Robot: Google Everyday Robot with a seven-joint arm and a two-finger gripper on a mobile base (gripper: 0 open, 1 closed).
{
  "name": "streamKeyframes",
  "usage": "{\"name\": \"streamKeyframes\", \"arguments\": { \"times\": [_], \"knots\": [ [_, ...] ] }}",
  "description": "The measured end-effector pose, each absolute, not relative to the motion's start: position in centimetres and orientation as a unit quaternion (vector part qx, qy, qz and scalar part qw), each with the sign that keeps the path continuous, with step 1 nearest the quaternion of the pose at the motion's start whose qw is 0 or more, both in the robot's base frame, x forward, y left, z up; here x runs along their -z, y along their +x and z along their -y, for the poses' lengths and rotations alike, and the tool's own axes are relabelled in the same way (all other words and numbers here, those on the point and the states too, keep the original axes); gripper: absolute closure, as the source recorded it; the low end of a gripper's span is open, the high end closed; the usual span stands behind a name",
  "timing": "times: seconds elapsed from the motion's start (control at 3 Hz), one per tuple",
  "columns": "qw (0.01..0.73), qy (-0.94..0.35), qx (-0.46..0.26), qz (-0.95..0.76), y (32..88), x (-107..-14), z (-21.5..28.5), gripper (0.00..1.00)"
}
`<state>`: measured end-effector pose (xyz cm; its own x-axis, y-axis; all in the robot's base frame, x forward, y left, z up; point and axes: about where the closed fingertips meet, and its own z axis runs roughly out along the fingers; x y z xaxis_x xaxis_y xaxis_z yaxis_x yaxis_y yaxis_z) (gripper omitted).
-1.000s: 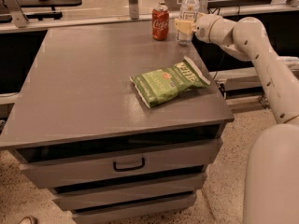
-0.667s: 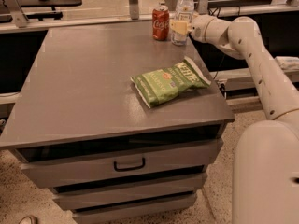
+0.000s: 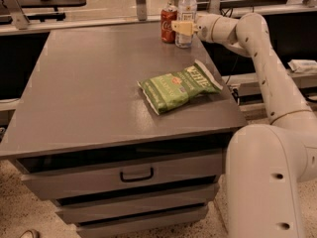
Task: Move blue plastic bottle near coke can
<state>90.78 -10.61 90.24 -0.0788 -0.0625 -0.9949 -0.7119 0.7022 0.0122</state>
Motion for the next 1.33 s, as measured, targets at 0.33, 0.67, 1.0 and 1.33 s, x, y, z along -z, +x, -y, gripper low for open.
{"name": "streamKeyframes", "arguments": {
  "times": [0.33, 0.67, 1.0, 1.33],
  "knots": [
    [0.608, -0.29, -0.27, -0.688, 90.9, -89.9, 10.1, 0.07],
    [0.599, -0.3, -0.274, -0.69, 90.6, -89.7, 10.2, 0.0],
    [0.592, -0.317, -0.273, -0.689, 89.7, -90.4, 10.5, 0.0],
    [0.593, -0.345, -0.26, -0.68, 86.9, -93.3, 11.7, 0.0]
  ]
}}
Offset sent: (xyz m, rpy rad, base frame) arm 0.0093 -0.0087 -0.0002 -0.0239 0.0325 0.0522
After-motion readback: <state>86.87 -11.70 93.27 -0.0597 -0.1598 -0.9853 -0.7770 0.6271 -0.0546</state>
